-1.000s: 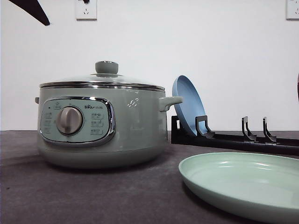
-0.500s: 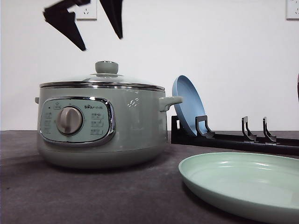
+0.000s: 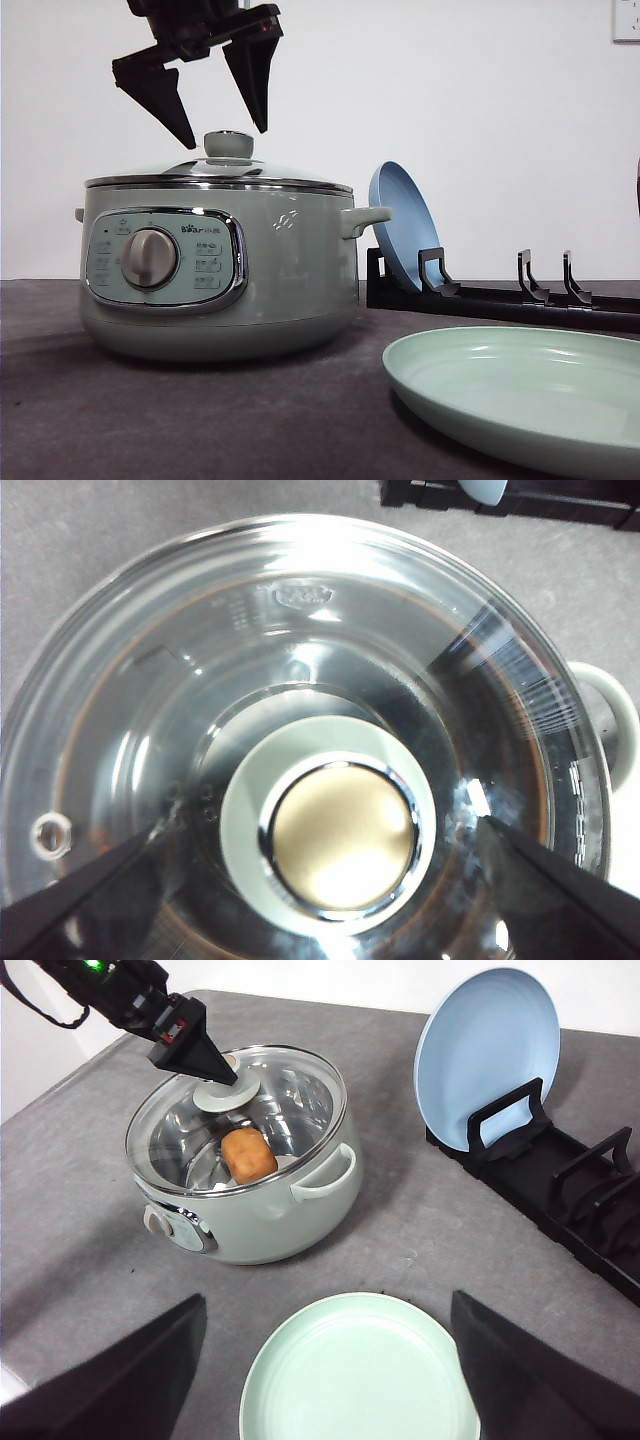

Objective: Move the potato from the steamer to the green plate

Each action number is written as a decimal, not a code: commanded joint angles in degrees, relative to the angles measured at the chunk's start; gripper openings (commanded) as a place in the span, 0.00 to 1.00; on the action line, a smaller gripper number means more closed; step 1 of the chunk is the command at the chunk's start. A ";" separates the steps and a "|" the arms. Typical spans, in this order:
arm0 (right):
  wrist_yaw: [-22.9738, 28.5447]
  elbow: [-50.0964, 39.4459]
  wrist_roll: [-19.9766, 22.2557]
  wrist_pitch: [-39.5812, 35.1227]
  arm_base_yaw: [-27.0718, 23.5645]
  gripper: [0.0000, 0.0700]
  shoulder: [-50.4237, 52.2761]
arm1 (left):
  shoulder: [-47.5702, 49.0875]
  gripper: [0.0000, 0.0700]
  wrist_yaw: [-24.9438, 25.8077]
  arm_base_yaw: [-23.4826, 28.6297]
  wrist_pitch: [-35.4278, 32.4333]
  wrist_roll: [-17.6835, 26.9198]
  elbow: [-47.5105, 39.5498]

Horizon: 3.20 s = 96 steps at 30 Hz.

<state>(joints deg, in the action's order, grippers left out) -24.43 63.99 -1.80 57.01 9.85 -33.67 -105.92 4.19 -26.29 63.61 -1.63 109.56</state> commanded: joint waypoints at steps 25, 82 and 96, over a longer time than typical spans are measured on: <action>-0.17 0.50 -0.55 1.26 0.15 0.70 -0.22 | -1.79 0.61 -1.68 -1.48 -0.58 0.13 1.62; 0.51 0.50 -1.03 1.84 0.15 0.70 -0.22 | -2.84 0.00 -3.34 0.33 8.62 0.68 20.90; 0.70 0.50 -0.98 1.78 0.15 0.70 -0.28 | 1.47 0.00 -3.34 16.42 10.18 0.76 20.90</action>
<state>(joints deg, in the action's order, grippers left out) -23.84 63.99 -2.00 59.18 9.85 -33.67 -105.78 1.21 -10.55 75.18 -0.93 127.66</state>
